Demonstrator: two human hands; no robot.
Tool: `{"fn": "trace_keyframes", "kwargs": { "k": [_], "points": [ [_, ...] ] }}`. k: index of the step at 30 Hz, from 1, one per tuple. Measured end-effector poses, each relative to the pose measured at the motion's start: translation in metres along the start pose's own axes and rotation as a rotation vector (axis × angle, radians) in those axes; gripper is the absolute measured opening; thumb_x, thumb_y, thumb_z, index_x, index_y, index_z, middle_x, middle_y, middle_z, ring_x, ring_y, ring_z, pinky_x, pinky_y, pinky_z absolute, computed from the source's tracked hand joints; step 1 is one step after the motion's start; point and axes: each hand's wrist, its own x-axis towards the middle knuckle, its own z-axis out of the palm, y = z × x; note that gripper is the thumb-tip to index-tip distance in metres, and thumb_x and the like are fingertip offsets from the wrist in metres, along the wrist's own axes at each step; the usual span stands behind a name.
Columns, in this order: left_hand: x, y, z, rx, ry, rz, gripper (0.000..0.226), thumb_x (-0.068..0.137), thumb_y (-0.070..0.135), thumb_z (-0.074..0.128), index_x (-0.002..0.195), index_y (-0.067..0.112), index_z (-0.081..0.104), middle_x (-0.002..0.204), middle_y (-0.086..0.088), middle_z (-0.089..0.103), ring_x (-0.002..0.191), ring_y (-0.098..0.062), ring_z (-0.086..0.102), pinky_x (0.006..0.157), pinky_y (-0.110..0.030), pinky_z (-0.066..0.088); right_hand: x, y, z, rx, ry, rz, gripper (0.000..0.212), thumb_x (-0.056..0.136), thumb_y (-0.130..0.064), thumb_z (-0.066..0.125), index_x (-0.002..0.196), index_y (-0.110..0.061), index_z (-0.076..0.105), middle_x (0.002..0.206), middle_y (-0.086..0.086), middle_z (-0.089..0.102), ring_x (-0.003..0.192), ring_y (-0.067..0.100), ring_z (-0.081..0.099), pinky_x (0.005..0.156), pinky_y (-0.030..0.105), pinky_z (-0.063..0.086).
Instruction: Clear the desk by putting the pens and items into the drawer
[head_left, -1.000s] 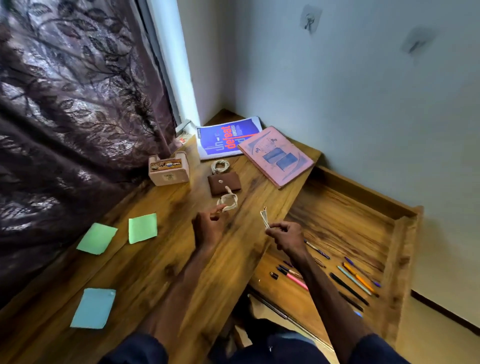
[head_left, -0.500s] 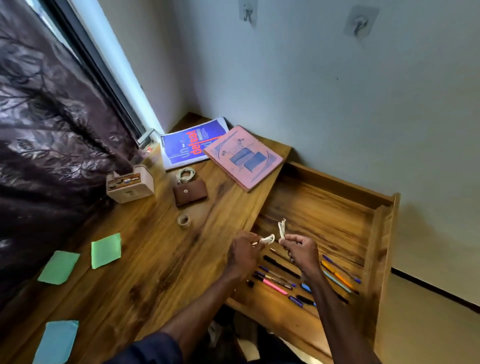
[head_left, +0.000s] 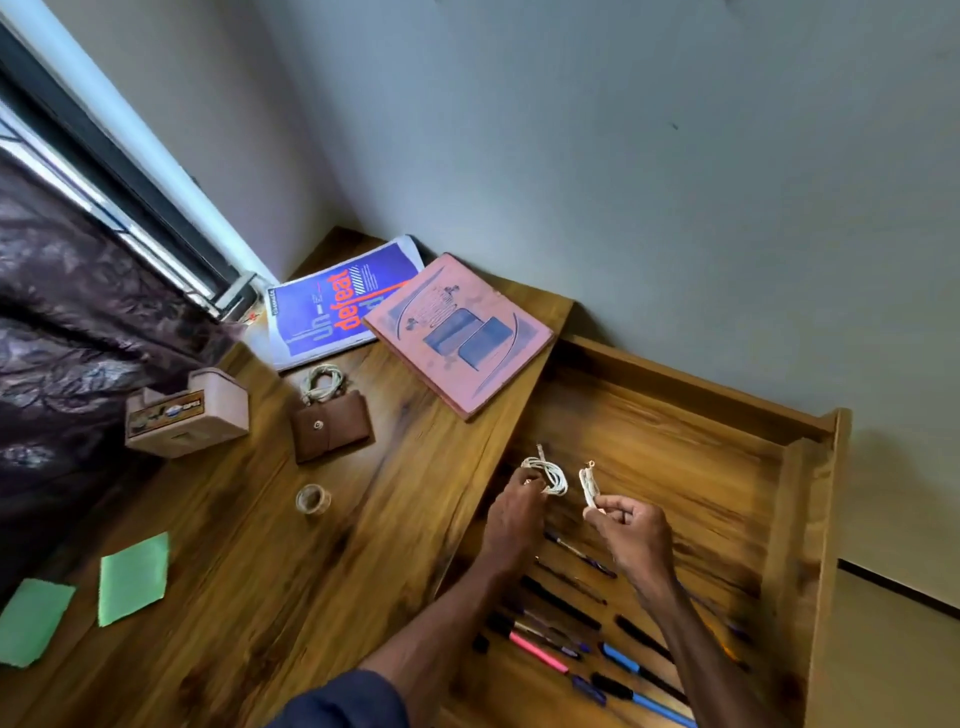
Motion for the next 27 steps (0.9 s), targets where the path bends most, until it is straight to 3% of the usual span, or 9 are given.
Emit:
{"fn": "trace_keyframes", "kwargs": {
  "k": [5, 8, 11, 16, 19, 24, 27],
  "points": [
    [0.016, -0.026, 0.033, 0.150, -0.159, -0.088, 0.024, 0.099, 0.012, 0.056, 0.121, 0.011, 0.063, 0.138, -0.006, 0.051, 0.099, -0.020, 0.063, 0.078, -0.030, 0.054, 0.034, 0.008, 0.006, -0.230, 0.035, -0.067, 0.017, 0.077, -0.020, 0.079, 0.094, -0.018, 0.077, 0.068, -0.002, 0.073, 0.053, 0.008, 0.060, 0.053, 0.026, 0.049],
    [0.016, -0.038, 0.044, 0.158, -0.198, -0.093, 0.020, 0.098, 0.014, 0.055, 0.117, 0.012, 0.060, 0.129, -0.008, 0.054, 0.097, -0.020, 0.060, 0.078, -0.031, 0.051, 0.052, 0.003, 0.015, -0.392, 0.045, -0.107, 0.019, 0.076, -0.022, 0.078, 0.096, -0.023, 0.078, 0.090, -0.004, 0.077, 0.069, 0.010, 0.069, 0.059, 0.028, 0.058],
    [0.023, -0.048, 0.051, 0.128, -0.182, -0.069, 0.016, 0.100, 0.016, 0.052, 0.113, 0.014, 0.061, 0.124, -0.007, 0.055, 0.092, -0.017, 0.060, 0.075, -0.029, 0.054, 0.070, -0.011, 0.031, -0.524, 0.035, -0.162, 0.019, 0.080, -0.022, 0.077, 0.097, -0.026, 0.076, 0.099, -0.003, 0.077, 0.076, 0.013, 0.069, 0.059, 0.025, 0.055],
    [0.033, -0.065, 0.058, 0.045, -0.219, 0.040, 0.020, 0.103, 0.013, 0.041, 0.120, 0.008, 0.051, 0.136, -0.015, 0.048, 0.110, -0.025, 0.055, 0.096, -0.039, 0.050, 0.097, -0.030, 0.061, -0.666, 0.000, -0.214, 0.024, 0.085, -0.019, 0.075, 0.109, -0.024, 0.074, 0.103, -0.001, 0.075, 0.078, 0.014, 0.067, 0.057, 0.021, 0.049],
    [0.026, -0.065, 0.048, 0.014, -0.212, 0.106, 0.021, 0.105, 0.008, 0.038, 0.118, 0.002, 0.053, 0.134, -0.019, 0.049, 0.120, -0.030, 0.047, 0.104, -0.039, 0.044, 0.110, -0.024, 0.074, -0.711, -0.014, -0.217, 0.036, 0.085, -0.020, 0.074, 0.121, -0.020, 0.070, 0.109, 0.005, 0.075, 0.090, 0.021, 0.070, 0.071, 0.030, 0.058],
    [0.024, -0.069, 0.044, -0.027, -0.186, 0.144, 0.027, 0.102, 0.006, 0.044, 0.129, 0.006, 0.049, 0.144, -0.014, 0.044, 0.123, -0.024, 0.051, 0.104, -0.033, 0.047, 0.107, -0.017, 0.081, -0.720, 0.022, -0.253, 0.040, 0.087, -0.020, 0.072, 0.127, -0.016, 0.065, 0.104, 0.007, 0.074, 0.090, 0.023, 0.069, 0.074, 0.031, 0.056],
    [0.029, -0.052, 0.032, 0.025, -0.193, 0.070, 0.041, 0.097, 0.004, 0.054, 0.138, 0.009, 0.049, 0.149, -0.012, 0.039, 0.106, -0.021, 0.062, 0.088, -0.031, 0.058, 0.094, -0.018, 0.082, -0.649, 0.066, -0.312, 0.037, 0.088, -0.020, 0.071, 0.125, -0.015, 0.066, 0.101, 0.006, 0.073, 0.093, 0.023, 0.067, 0.077, 0.029, 0.051]
  ]
}}
